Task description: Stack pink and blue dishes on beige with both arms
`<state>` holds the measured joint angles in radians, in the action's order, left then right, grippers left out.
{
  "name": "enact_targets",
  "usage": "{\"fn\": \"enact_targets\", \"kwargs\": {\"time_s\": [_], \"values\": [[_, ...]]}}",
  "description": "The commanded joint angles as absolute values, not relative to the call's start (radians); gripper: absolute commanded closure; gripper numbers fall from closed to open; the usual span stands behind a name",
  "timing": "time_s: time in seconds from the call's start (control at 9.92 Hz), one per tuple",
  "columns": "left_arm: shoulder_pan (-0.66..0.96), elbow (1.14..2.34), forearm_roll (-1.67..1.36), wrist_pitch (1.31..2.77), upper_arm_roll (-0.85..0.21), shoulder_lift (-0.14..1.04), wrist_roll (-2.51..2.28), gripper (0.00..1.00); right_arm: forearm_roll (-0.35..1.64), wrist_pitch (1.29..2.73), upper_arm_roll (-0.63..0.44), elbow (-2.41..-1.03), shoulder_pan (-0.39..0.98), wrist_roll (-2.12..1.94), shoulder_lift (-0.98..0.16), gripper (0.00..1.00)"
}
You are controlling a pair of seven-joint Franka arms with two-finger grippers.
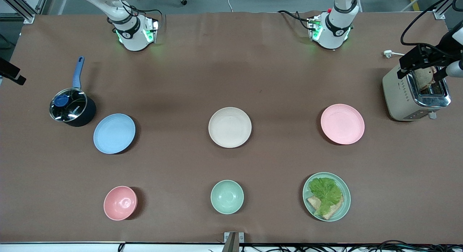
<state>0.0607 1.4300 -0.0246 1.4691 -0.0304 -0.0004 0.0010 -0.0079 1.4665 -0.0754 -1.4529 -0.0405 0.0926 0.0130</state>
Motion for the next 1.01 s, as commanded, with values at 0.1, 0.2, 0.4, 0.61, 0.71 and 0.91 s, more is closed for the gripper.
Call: {"fn": "enact_targets", "kwargs": {"time_s": [0.1, 0.2, 0.4, 0.61, 0.71, 0.91], "values": [[0.069, 1.476, -0.037, 1.463, -0.021, -0.014, 0.000, 0.00, -0.014, 1.462, -0.071, -1.453, -0.049, 0.103, 0.015, 0.00], [0.069, 1.474, -0.038, 1.463, -0.020, -0.006, -0.005, 0.00, -0.026, 1.462, -0.069, -1.450, -0.048, 0.092, 0.015, 0.00], [0.066, 1.479, -0.035, 1.462, -0.012, -0.006, -0.023, 0.00, -0.026, 1.463, -0.078, -1.457, -0.057, -0.092, 0.002, 0.00], [0.063, 1.517, -0.035, 1.468, 0.026, 0.003, 0.038, 0.00, 0.081, 1.497, -0.150, -1.498, -0.060, -0.184, -0.069, 0.00], [0.063, 1.572, -0.038, 1.504, 0.055, 0.005, 0.054, 0.01, 0.139, 1.558, -0.185, -1.570, -0.057, -0.204, -0.095, 0.00], [0.063, 1.693, -0.057, 1.604, 0.124, 0.006, 0.136, 0.01, 0.158, 1.786, -0.202, -1.755, -0.067, -0.355, -0.138, 0.00]]}}
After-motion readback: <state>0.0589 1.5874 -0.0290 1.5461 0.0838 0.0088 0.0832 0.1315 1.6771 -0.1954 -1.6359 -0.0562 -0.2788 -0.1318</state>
